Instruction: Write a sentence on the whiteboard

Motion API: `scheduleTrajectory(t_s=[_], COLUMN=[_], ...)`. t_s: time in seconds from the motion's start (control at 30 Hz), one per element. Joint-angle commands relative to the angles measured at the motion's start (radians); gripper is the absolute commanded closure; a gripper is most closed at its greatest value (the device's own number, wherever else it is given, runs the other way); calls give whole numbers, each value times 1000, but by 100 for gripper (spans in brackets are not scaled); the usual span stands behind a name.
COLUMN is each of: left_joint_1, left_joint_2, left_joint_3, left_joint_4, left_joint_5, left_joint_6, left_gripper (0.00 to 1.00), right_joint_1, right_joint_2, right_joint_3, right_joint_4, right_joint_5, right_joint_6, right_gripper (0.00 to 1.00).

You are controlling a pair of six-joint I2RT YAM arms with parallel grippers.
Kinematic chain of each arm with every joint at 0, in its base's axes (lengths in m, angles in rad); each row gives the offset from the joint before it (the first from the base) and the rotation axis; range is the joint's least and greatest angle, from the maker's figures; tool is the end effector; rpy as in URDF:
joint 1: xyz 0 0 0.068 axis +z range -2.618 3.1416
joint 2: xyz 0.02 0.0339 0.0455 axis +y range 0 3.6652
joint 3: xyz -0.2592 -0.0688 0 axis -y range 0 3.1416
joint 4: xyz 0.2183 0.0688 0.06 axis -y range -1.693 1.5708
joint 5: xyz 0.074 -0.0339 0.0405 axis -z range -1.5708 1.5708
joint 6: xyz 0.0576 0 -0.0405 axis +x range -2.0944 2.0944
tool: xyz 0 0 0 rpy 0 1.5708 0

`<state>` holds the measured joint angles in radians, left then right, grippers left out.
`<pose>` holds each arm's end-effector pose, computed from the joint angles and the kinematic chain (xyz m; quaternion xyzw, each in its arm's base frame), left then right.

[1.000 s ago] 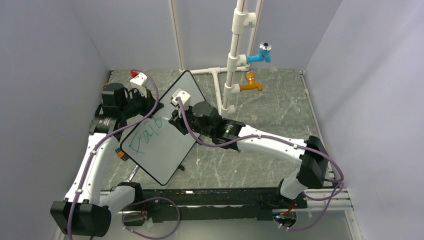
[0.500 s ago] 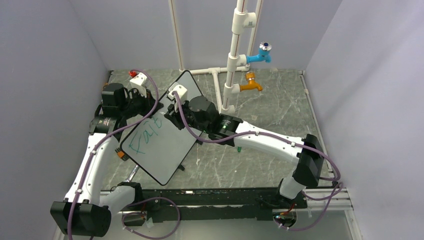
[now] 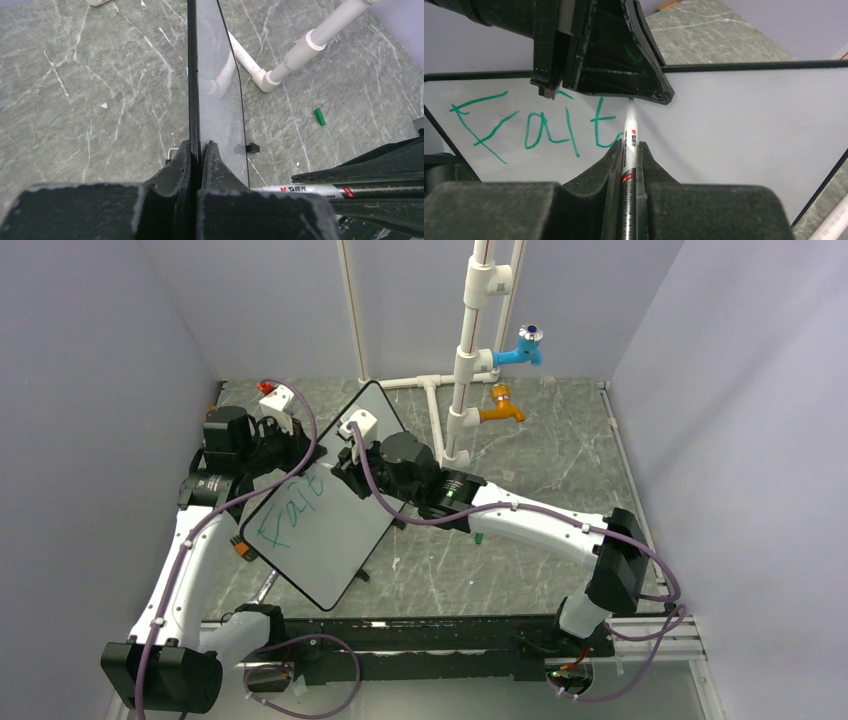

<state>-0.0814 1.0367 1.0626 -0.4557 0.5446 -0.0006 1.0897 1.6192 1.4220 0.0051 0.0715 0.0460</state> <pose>0.2136 -0.0474 0.3509 0.1779 0.8041 -0.2475 0.5104 0.1829 0.3415 0.3634 -0.3647 0.6799 0.3186 0.5507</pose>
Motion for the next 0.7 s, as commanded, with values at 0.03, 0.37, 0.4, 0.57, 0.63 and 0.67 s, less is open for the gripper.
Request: scheduleTrajectory(t_s=[0.03, 0.37, 0.4, 0.57, 0.63, 0.67], left_joint_1=[-14, -14, -14, -14, -14, -14], left_joint_2=[17, 17, 17, 19, 20, 20], left_joint_3=[-48, -47, -48, -47, -48, -48], left_joint_4=[-72, -72, -70, -72, -71, -71], left_joint_5=[-55, -54, -55, -55, -54, -53], left_joint_6=[136, 136, 136, 136, 136, 136], left_gripper=[100, 100, 100, 100, 100, 100], right_joint_1=[-12, -8, -9, -7, -7, -8], right_joint_2=[-31, -63, -65, -72, -74, -74], right_joint_3=[-74, -161, -166, -172, -167, -163], right_joint_4=[34, 41, 43, 42, 41, 41], right_joint_5=[-15, -24, -25, -23, -22, -21], right_joint_6=[34, 75, 77, 76, 74, 71], right_gripper=[100, 100, 100, 100, 100, 100])
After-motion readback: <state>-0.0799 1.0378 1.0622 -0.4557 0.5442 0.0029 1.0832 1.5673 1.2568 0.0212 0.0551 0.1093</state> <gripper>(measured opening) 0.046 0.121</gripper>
